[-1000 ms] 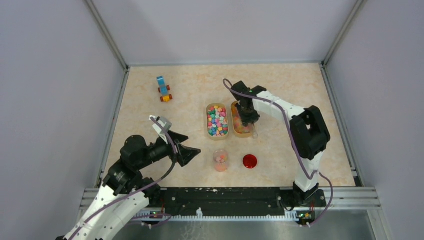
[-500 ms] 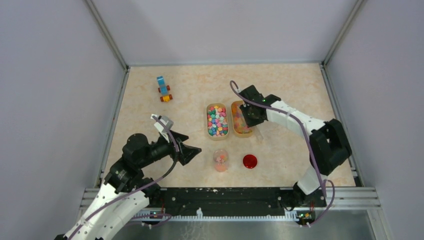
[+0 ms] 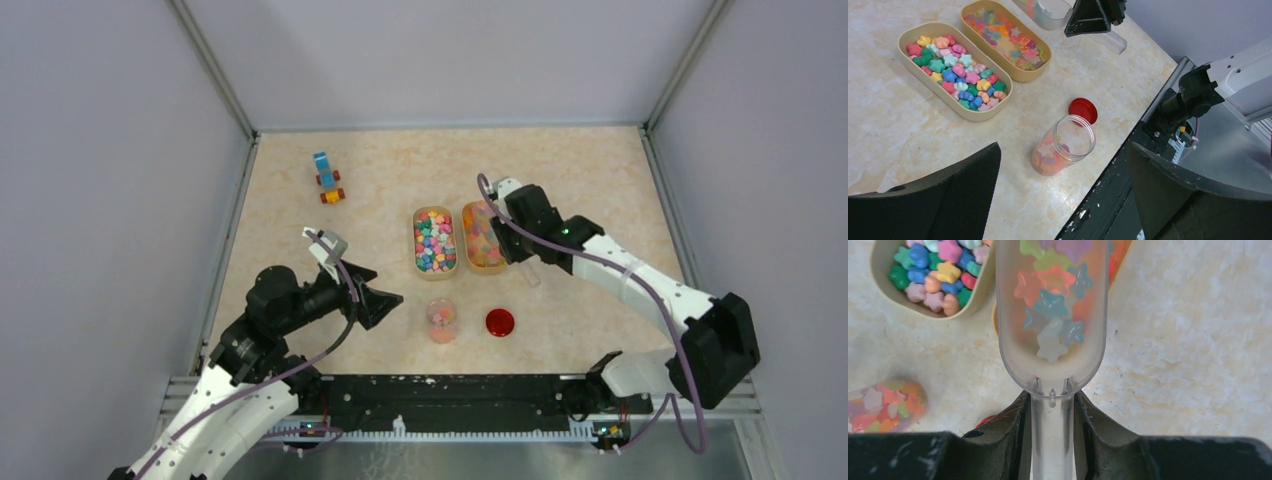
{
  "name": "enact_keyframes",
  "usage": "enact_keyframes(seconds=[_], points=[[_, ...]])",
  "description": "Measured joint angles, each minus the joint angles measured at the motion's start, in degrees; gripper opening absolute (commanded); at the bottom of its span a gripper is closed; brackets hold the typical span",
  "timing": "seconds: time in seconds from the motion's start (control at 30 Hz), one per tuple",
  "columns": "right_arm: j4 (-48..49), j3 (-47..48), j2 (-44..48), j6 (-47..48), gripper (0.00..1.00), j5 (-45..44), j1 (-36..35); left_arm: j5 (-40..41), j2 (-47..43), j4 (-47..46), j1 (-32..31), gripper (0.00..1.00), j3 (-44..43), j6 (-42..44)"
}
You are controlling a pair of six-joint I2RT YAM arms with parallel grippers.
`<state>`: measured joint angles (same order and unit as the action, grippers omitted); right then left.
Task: Pack the candies
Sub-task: Place the fake candies in the packing bottle.
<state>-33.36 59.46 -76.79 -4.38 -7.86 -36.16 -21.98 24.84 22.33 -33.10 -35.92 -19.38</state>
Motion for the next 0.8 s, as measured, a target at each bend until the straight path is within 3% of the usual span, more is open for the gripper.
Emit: enact_keyframes(seconds=[0.4, 0.57, 0.8], points=[[0.4, -2.4, 12.8, 10.2, 0.00, 2.3, -7.5, 0.2, 0.2, 0.0, 0.0, 0.99, 0.0, 0.0], [-4.0, -1.9, 14.0, 14.1, 0.00, 4.3, -9.6, 0.2, 0.2, 0.0, 0.0, 0.99, 0.0, 0.0], [-11.3, -0.4, 15.3, 20.9, 0.00, 5.4, -18.4, 0.2, 0.2, 0.0, 0.0, 0.99, 0.0, 0.0]])
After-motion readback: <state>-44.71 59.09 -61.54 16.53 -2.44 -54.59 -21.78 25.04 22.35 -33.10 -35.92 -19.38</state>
